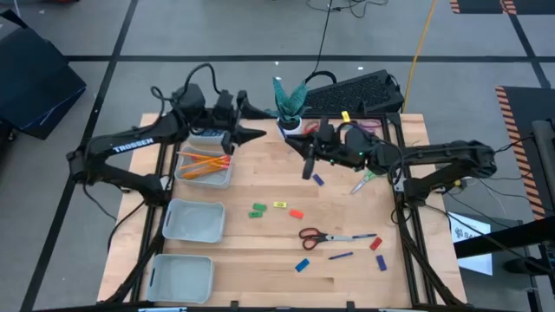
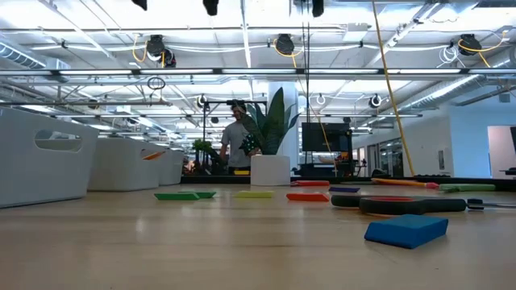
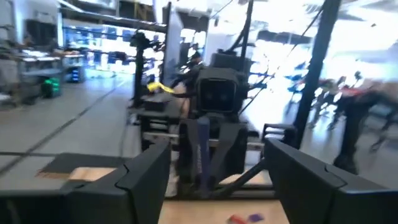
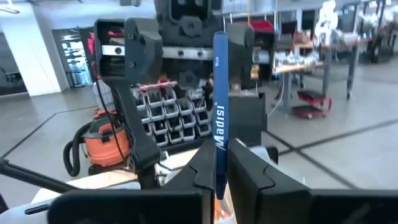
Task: Sort crayons/erasers/pens/pencils in bins
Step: Put the blue crayon into the top gray bin
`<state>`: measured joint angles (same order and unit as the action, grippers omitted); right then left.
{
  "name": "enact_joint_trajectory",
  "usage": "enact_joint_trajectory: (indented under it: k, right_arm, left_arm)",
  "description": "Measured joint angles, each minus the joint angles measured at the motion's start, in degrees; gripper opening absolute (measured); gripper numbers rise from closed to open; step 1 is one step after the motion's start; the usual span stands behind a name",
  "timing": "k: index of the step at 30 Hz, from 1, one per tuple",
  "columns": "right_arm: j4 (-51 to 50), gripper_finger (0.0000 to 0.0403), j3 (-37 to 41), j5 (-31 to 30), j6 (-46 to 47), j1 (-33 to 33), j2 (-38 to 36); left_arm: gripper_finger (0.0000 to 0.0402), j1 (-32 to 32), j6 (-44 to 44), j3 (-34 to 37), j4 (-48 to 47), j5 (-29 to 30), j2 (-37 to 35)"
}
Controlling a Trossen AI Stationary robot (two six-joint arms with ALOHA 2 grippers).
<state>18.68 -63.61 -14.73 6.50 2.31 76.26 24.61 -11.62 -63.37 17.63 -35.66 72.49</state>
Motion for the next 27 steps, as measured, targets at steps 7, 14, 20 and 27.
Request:
enact_joint_trajectory:
  k: [7,14,20,27]
  right_arm:
    - [3.35,0.0016,-2.56,-0.02,-3.25,-0.92,-0.05]
    - [5.25,0.0016,-2.56,2.37,-4.22,-1.14,-0.03]
    - [8.76,0.0016,-2.54,5.01,-5.48,-2.73,-0.09]
    - [7.93,0.0016,-2.54,1.49,-4.62,-3.11,-0.03]
  left_arm:
    - [0.0248,-6.09,-5.01,0.0,9.75,1.41,0.19]
    - [0.0248,-10.76,-0.72,0.0,9.48,6.53,0.26]
    - [0.0248,-11.36,-0.1,0.0,6.48,19.87,0.3]
    - [0.0248,-10.72,-3.57,0.06,13.26,13.49,4.13]
